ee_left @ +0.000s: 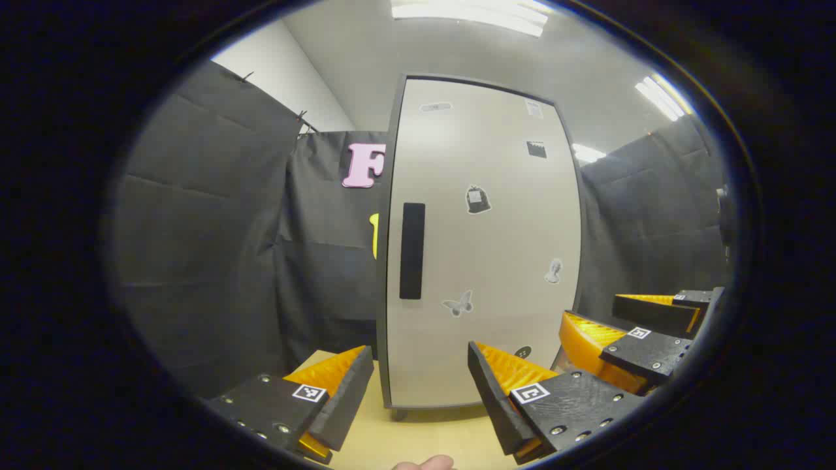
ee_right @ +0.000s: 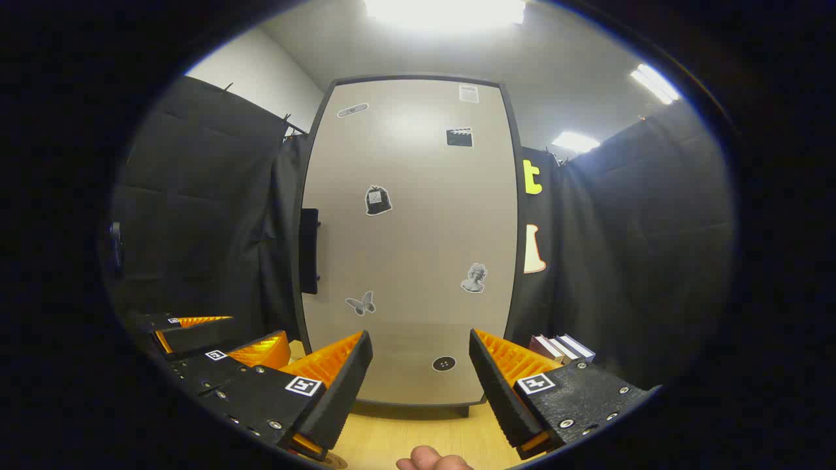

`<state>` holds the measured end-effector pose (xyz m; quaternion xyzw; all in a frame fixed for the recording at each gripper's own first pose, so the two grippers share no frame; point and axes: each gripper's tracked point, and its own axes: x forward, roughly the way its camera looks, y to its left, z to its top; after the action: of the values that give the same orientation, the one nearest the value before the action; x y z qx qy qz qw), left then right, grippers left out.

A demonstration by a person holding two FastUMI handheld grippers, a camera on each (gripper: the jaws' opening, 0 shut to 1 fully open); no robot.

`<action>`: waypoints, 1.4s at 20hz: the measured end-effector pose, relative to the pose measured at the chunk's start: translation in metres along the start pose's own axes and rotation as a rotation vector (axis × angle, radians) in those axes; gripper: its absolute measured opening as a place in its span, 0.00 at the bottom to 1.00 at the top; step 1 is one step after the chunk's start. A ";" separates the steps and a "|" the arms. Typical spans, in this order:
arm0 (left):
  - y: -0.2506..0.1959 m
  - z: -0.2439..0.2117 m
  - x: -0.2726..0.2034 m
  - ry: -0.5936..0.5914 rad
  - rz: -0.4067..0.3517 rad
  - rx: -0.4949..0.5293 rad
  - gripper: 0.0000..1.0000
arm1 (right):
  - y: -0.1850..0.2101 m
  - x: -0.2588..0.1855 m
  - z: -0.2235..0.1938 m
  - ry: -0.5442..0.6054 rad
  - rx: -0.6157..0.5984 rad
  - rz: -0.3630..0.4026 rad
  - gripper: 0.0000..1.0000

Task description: Open the cabinet door with the right hand, grasp the bottle in the cabinet with the left hand and place it on the coaster, then close the cabinet door with the right hand.

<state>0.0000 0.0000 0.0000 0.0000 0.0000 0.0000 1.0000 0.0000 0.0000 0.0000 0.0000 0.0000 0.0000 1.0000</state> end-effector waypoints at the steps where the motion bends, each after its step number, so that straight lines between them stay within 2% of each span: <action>1: 0.000 0.000 -0.001 0.002 0.003 0.007 0.86 | -0.001 0.000 -0.001 0.003 0.004 -0.006 0.93; 13: -0.005 0.019 -0.018 -0.050 0.018 0.066 0.86 | -0.004 -0.012 0.004 -0.016 0.042 0.005 0.92; 28: -0.011 0.022 -0.014 -0.058 0.003 0.078 0.86 | -0.009 -0.015 -0.001 0.013 0.059 -0.009 0.92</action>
<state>-0.0140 -0.0114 0.0222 0.0389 -0.0292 0.0013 0.9988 -0.0146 -0.0090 -0.0011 0.0295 0.0067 -0.0044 0.9995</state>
